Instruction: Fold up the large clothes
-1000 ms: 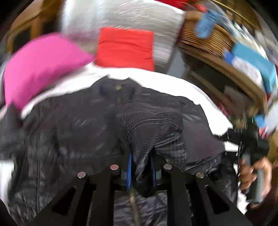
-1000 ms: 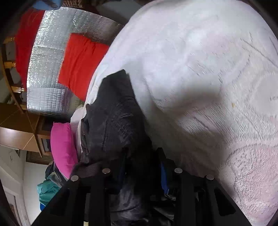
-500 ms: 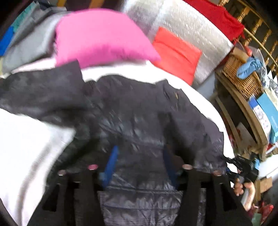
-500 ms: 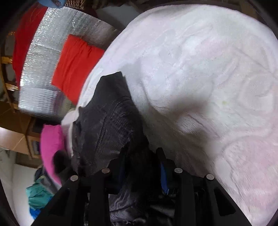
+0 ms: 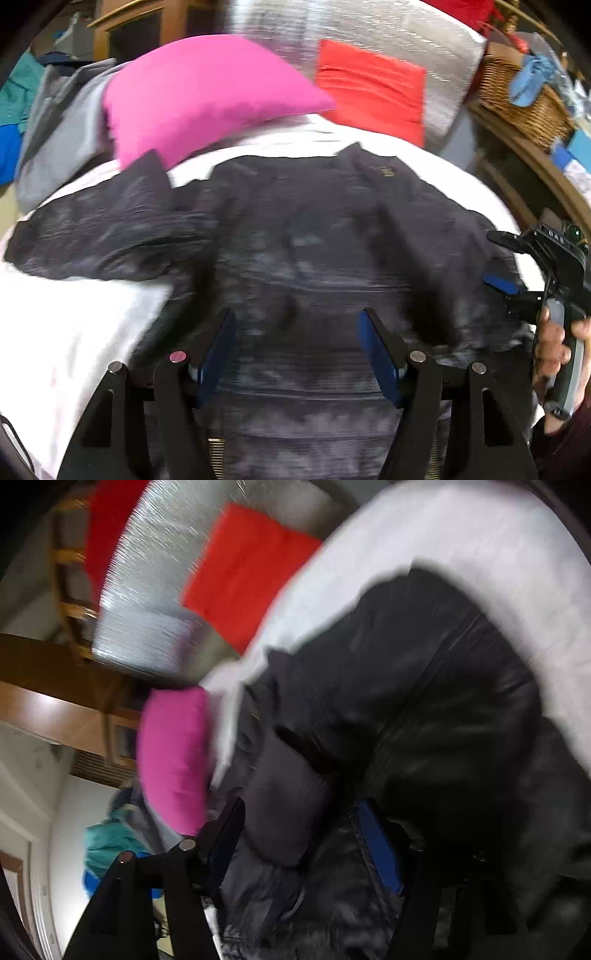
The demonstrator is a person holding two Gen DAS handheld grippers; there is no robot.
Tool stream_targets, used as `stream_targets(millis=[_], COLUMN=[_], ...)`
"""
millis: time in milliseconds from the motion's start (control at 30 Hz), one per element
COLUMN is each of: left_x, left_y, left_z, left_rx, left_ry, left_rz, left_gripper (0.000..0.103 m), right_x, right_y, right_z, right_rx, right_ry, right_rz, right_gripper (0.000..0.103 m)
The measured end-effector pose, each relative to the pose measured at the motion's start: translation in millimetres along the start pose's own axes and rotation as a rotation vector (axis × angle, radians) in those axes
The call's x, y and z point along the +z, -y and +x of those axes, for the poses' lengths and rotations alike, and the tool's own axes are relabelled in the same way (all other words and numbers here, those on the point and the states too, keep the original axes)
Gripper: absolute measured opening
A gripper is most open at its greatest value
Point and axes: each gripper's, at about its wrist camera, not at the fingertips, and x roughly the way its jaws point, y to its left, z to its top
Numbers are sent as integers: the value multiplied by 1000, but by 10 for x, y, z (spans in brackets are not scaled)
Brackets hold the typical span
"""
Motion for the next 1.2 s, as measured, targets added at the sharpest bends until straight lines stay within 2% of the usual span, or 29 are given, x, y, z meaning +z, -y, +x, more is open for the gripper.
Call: stream_targets(millis=[67,100,133,167,200,267,333,367,433,533,600,667,700,733,800,867,933,967,1000,1033,1067,1100,1133,1167,1200], left_x=[7,11,8,18,33,55,53,47,36,33,37,28,20,5,-7,-5,4,21,30,40,56,68,82,95,111], left_y=[-199,-304,-375,-473,-597,-768,-891,-939,-954,-877,-786,-705,-649,-586,-430,-318,-202,-159,-121,-104,-73,-37,-10,47,88], left_z=[7,2,-4,-19,-42,-71,-112,-138,-182,-252,-233,-138,-56,10,174,295,415,471,510,548,597,636,671,716,756], left_rx=[33,41,45,54,71,89,88,81,66,42,19,-15,-39,-64,-105,-108,-67,-47,-37,-33,-29,-22,-10,9,24], left_ry=[-11,-17,-17,-15,-10,-2,3,7,14,49,51,15,-16,-40,-97,-121,-124,-120,-116,-116,-112,-102,-93,-76,-61], left_rz=[-37,-60,-76,-102,-136,-191,-238,-258,-266,-240,-213,-200,-198,-195,-164,-138,-114,-102,-96,-93,-84,-69,-54,-25,-3], left_gripper=[70,70,70,70,70,70,70,70,70,70,70,70,68,63,31,30,29,29,29,29,29,29,29,26,25], right_x=[15,-7,-40,-104,-166,-343,-454,-473,-425,-181,-5,145,235,302,408,459,521,523,497,479,439,409,383,367,350], right_y=[-18,-88,-173,-341,-472,-882,-1070,-1108,-1055,-727,-469,-224,-52,93,403,608,705,718,727,702,676,607,531,470,412], right_z=[122,158,174,157,141,-6,-170,-258,-462,-793,-993,-1098,-1110,-1101,-1058,-994,-898,-817,-751,-677,-628,-608,-602,-636,-710], right_rx=[26,71,139,247,306,478,523,486,320,-18,-192,-309,-368,-394,-386,-363,-361,-315,-277,-276,-308,-350,-374,-398,-395], right_ry=[2,-15,-41,-70,-85,-130,-127,-103,11,216,308,340,317,295,244,191,146,109,70,43,38,57,66,89,117], right_rz=[26,29,27,9,-16,-123,-200,-240,-303,-293,-272,-278,-257,-228,-157,-142,-142,-137,-139,-155,-187,-241,-279,-299,-307], right_gripper=[67,66,64,64,64,64,68,69,69,69,69,69,69,69,69,69,69,69,65,49,44,39,29,26,19])
